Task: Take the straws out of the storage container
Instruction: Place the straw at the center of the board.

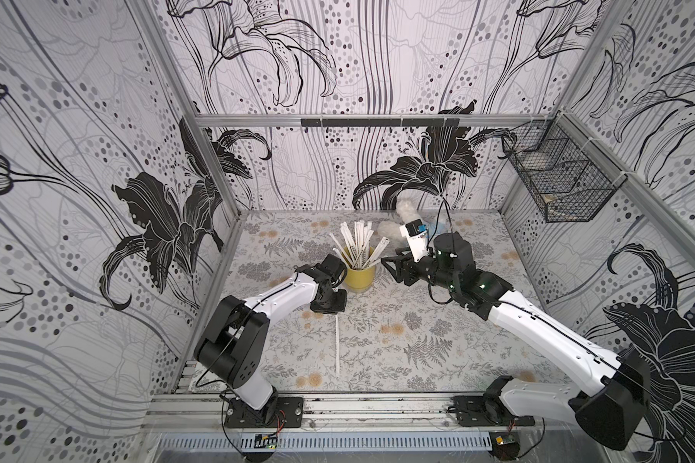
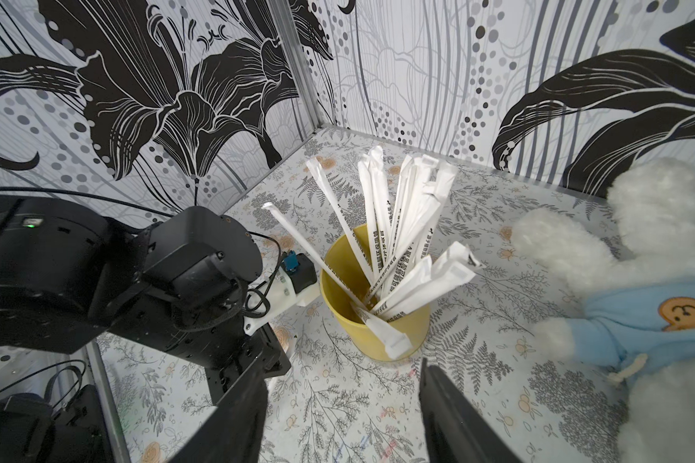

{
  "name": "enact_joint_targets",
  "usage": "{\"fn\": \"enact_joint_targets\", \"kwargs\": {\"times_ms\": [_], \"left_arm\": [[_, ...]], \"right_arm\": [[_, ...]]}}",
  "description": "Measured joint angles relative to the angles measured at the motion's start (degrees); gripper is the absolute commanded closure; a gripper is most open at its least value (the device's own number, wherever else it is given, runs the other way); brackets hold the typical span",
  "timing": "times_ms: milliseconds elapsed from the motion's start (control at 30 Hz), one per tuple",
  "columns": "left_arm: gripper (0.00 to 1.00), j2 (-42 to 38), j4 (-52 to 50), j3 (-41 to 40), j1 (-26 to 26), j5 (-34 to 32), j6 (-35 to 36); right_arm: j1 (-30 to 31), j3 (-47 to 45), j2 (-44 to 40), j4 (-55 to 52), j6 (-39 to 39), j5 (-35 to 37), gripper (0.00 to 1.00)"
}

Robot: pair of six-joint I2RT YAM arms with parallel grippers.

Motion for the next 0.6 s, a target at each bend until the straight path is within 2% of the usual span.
{"fn": "enact_joint_targets", "kwargs": {"times_ms": [300,600], "left_arm": [[0.74,0.02,2.62,-3.69,2.91,1.18,0.70],[0.73,-0.39,4.39,-4.63,4.13,1.25,0.72]], "right_arm": [[0.00,-0.04,0.00,0.04,-0.20,1.36,0.34],[0.00,-0.04,0.02,0.20,-0.20,2.12,0.34]]}}
